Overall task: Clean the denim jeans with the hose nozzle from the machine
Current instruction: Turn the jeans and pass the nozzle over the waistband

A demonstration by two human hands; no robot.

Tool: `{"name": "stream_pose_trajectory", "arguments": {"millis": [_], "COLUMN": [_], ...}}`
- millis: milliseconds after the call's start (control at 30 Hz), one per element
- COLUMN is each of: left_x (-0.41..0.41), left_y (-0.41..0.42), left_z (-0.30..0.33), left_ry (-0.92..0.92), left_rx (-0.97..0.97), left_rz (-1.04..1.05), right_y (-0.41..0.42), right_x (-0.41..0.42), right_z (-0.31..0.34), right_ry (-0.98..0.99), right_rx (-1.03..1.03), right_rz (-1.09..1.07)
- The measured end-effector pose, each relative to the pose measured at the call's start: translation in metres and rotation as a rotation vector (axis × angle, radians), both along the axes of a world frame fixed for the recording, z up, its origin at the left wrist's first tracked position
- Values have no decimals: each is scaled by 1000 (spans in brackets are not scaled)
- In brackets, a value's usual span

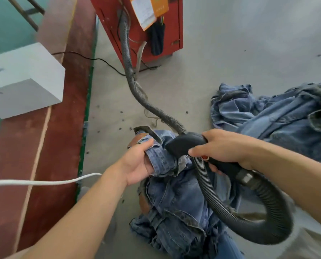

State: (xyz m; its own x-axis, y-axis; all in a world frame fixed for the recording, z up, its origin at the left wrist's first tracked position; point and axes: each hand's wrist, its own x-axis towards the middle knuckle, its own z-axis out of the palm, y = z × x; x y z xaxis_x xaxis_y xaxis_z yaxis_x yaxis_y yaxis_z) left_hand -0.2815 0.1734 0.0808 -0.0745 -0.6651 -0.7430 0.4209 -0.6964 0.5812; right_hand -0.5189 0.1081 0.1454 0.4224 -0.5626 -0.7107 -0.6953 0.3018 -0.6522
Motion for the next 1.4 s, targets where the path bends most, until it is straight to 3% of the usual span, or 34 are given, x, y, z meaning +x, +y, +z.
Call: {"name": "stream_pose_trajectory", "arguments": {"millis": [133, 167, 233, 300, 367, 433, 600, 667, 733, 833, 900, 1033, 1133, 1233, 1300, 1400], "left_x": [-9, -6, 1, 6, 6, 2, -3, 0, 1, -4, -11, -8, -2, 1, 10, 26], "left_y": [-4, -5, -8, -13, -17, -21, -28, -34, -38, -45, -50, -61, -59, -51, -56, -66], "left_z": [0, 0, -4, -4, -5, -10, -27, -34, -39, -45, -47, -48, -60, -66, -57, -29], "left_ry": [15, 19, 70, 91, 88, 36, -201, -258, -268, -180, -97, -81, -275, -323, -347, -454], "left_rx": [-9, -5, -10, -34, -43, -22, 19, -30, -76, -39, -17, -88, 101, 239, 194, 34], "left_rz": [-93, -90, -80, -84, -107, -123, -101, -168, -291, -396, -380, -149, -135, -199, -194, -191], "right_y": [-11, -15, -14, -3, 6, 7, -14, -21, -20, -8, -7, -19, -29, -39, -44, -51], "right_x": [8, 3, -10, -12, -1, 15, 12, -2, -7, 5, 15, 20, 6, -15, -23, -26], "right_z": [-12, -10, -1, 3, -3, -15, -27, -25, -27, -36, -43, -47, -41, -27, -19, -1], "right_ry": [-110, -144, -160, -111, -33, -11, -100, -116, -40, 38, 39, -7, -76, 65, 228, 344], "right_rx": [-89, -70, -53, -47, -84, -156, -269, -191, -159, -137, -143, -330, -297, -330, -510, -772], "right_rz": [-385, -388, -173, 58, 147, 60, -396, -350, -148, 67, 35, -216, -323, 29, 302, 419]}}
